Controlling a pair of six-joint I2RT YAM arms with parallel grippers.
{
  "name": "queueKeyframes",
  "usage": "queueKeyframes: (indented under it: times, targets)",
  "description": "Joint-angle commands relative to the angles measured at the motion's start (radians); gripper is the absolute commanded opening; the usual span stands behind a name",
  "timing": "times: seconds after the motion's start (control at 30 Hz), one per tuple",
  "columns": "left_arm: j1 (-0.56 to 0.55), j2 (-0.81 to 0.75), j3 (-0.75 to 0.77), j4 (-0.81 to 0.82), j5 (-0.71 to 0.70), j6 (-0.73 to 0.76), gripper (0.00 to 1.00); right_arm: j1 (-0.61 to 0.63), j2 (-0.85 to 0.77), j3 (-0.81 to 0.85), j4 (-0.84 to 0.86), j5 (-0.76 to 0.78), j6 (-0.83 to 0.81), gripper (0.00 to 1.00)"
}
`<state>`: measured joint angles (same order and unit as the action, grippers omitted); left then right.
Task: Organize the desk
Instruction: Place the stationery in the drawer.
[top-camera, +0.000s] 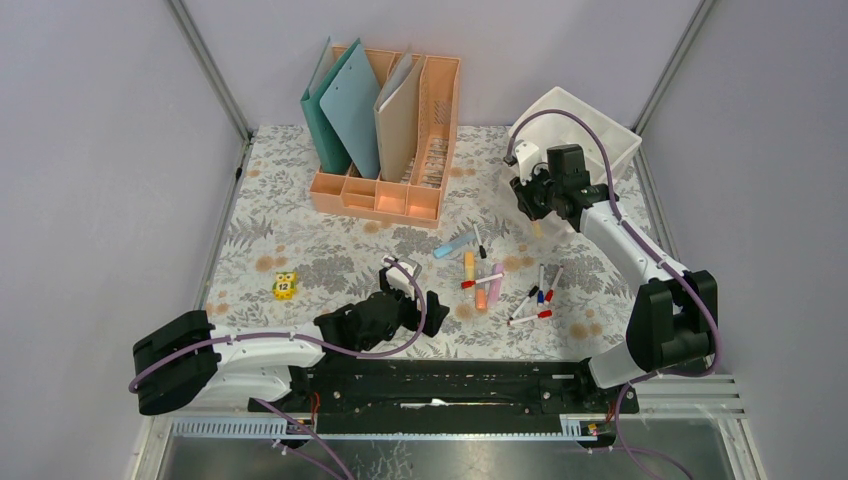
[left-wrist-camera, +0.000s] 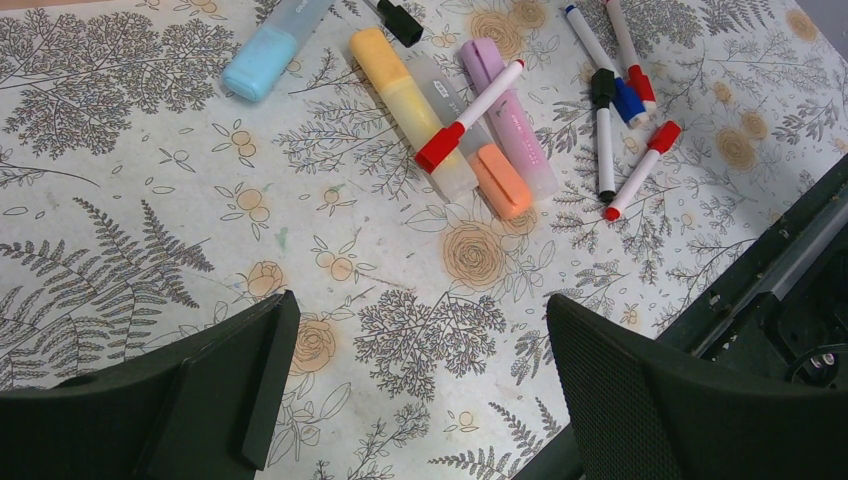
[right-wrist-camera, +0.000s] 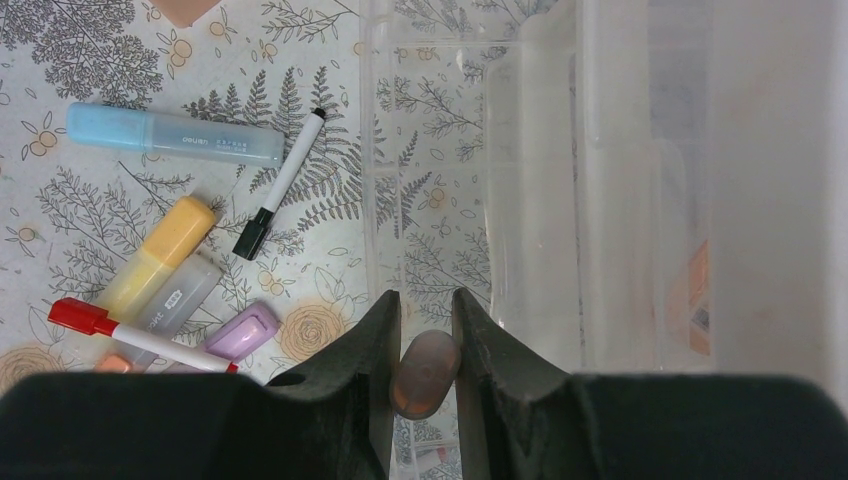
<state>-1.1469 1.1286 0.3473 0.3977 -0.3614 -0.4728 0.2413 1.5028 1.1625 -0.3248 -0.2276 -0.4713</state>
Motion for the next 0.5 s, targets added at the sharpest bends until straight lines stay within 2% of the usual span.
queueKeyframes:
  times: [0.0,0.47]
  targets:
    - [0.003,-0.006,0.016,0.059,0.019,-0.009,0.99,-0.004,-0.006,-0.004,0.017,-0.002,-0.001,0.04]
    - [0.003,0.019,0.038,0.061,0.028,-0.002,0.99,-0.005,-0.008,-0.006,0.017,-0.002,-0.001,0.04]
